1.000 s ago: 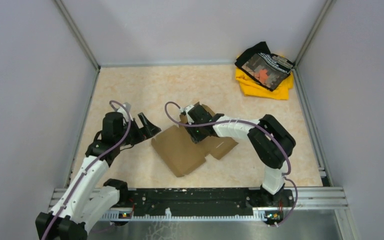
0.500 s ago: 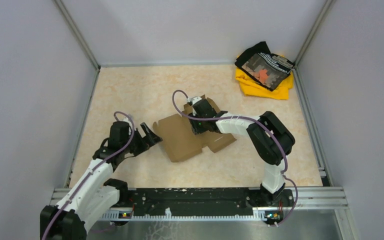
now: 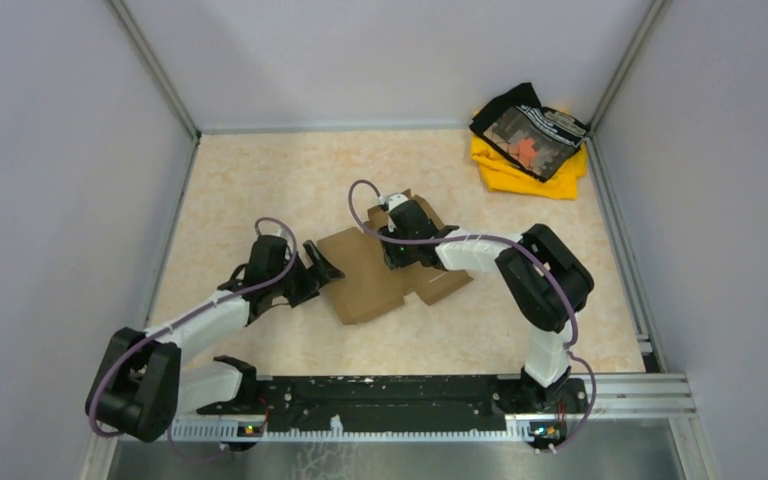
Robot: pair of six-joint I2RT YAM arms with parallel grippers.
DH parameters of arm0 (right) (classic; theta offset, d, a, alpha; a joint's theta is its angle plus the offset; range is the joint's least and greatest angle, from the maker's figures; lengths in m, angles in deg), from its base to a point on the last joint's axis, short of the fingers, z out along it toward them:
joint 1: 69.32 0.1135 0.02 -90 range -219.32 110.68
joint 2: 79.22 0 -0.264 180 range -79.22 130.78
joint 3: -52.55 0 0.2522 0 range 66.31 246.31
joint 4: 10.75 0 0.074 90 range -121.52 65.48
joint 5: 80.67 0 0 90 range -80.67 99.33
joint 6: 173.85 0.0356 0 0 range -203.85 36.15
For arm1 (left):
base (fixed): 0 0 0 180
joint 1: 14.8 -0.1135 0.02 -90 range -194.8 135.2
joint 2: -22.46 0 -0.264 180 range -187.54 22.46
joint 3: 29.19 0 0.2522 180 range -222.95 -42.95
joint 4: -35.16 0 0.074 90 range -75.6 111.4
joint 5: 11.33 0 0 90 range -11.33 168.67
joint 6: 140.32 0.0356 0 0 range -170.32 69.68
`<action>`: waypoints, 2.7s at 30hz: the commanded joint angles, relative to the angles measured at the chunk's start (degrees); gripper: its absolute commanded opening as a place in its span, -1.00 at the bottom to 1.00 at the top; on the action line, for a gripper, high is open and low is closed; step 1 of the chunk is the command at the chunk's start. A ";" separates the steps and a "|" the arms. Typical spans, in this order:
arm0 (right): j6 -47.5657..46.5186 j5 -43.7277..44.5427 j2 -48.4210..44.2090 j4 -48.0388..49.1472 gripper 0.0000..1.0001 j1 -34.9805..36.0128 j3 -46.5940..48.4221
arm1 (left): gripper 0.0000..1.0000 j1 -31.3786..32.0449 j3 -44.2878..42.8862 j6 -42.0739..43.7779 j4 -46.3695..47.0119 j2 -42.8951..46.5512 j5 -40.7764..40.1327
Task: Fold the paper box
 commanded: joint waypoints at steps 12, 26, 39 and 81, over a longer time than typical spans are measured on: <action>2.40 -4.24 1.74 -2.34 -0.24 -0.85 -4.31 | 0.14 4.09 -7.36 -3.15 15.64 -16.37 -0.95; 2.54 -9.74 -7.54 -3.84 -0.17 -2.04 -4.05 | -0.96 4.10 -47.09 23.75 -26.66 -28.61 -7.55; 1.81 -17.22 -25.87 -6.77 -0.10 -15.43 -8.11 | -0.89 5.76 -73.87 35.51 -52.73 -40.24 -18.17; -3.72 -19.99 -5.24 17.61 -0.15 -25.04 -4.32 | -0.93 24.00 -94.11 52.45 -60.09 -50.59 -48.39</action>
